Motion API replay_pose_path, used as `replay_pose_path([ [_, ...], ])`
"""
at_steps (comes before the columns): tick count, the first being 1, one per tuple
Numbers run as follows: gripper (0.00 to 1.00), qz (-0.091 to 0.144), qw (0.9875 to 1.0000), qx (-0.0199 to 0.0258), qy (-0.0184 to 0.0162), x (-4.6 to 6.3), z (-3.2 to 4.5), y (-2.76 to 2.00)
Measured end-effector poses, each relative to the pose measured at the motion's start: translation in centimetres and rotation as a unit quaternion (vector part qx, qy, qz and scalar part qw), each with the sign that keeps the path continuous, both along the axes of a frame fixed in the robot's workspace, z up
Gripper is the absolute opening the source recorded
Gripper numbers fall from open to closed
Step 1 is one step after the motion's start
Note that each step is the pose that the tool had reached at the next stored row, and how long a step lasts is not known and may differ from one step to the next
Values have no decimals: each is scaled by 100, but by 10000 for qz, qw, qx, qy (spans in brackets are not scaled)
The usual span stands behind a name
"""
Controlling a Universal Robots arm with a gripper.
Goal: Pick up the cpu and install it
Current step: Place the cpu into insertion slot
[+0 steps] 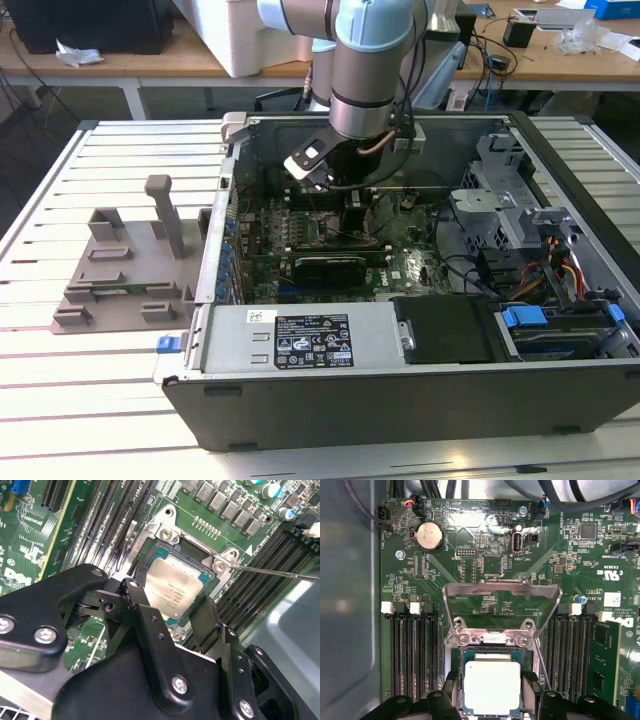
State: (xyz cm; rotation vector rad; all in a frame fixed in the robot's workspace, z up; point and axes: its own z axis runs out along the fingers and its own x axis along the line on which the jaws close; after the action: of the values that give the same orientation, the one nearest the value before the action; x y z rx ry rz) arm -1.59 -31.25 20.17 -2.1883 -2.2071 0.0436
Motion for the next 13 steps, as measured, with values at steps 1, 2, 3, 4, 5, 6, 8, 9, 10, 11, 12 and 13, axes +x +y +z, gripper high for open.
replay_pose_path([
  [1, 62, 0, 10000, -2, -1, 1, 16, 1],
  [2, 62, 1, 10000, -7, 0, 1, 35, 0],
  [3, 62, 1, 10000, -17, -1, 0, 63, 0],
  [4, 62, 0, 10000, -23, -2, 0, 78, 1],
  [5, 62, -1, 10000, -34, -3, 0, 100, 3],
  [6, 60, 0, 10000, -62, -4, 0, 132, 9],
  [8, 47, 0, 9999, -121, -5, 0, 143, 11],
  [9, 47, 0, 9999, -160, -5, 0, 143, 12],
  [10, 42, 0, 9998, -185, -5, -1, 143, 12],
  [11, 35, 11, 9998, -201, -4, -3, 141, 11],
  [12, 24, 24, 9998, -201, -5, -6, 135, 12],
  [13, 17, 40, 9998, -201, -5, -8, 129, 12],
])
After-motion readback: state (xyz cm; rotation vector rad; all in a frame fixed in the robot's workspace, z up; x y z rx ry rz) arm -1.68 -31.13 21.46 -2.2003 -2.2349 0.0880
